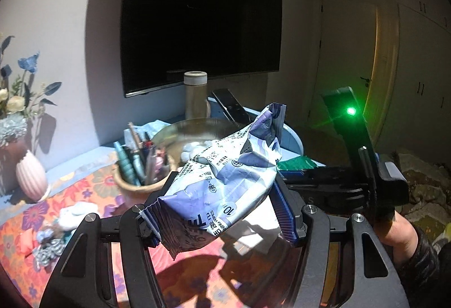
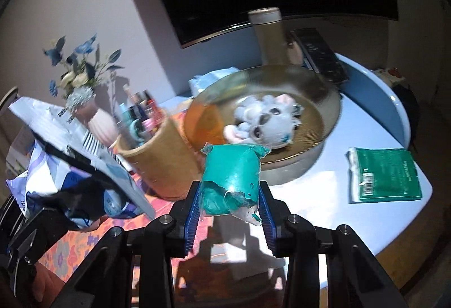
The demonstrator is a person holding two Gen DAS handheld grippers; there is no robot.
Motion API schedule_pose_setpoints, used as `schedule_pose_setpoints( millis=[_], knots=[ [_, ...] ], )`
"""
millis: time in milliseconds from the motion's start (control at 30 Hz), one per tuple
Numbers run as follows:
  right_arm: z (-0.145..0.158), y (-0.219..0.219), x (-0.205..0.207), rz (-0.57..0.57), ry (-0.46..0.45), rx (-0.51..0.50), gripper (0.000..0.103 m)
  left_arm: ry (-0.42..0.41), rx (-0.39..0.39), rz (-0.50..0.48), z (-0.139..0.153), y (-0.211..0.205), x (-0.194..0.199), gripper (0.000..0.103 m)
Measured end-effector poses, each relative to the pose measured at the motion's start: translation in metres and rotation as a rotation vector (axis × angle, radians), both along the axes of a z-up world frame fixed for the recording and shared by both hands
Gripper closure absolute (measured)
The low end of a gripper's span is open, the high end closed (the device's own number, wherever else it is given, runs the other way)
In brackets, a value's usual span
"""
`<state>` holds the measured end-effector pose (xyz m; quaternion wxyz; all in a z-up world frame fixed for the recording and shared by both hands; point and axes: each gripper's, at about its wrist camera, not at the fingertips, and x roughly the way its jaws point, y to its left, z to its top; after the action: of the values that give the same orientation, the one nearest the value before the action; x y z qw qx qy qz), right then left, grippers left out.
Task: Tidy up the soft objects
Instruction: 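Carry snack bag and teal packet to the glass bowl and release both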
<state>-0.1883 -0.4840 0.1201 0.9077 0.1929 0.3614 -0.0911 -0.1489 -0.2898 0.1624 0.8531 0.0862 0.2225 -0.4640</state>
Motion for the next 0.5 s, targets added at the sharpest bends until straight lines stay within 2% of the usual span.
schedule_pose_setpoints(
  millis=[167,333,500],
  knots=[
    [0.001,-0.027,-0.004,-0.047,-0.009,0.005,0.065,0.028,0.041,0.065,0.003,-0.039,0.016,0.043],
    [0.010,-0.056,0.003,-0.098,-0.035,-0.002,0.065,0.112,0.011,0.110,0.010,-0.071,0.043,0.043],
    [0.015,-0.084,0.019,-0.148,-0.045,-0.006,0.065,0.166,0.017,0.183,0.006,-0.098,0.075,0.043]
  ],
)
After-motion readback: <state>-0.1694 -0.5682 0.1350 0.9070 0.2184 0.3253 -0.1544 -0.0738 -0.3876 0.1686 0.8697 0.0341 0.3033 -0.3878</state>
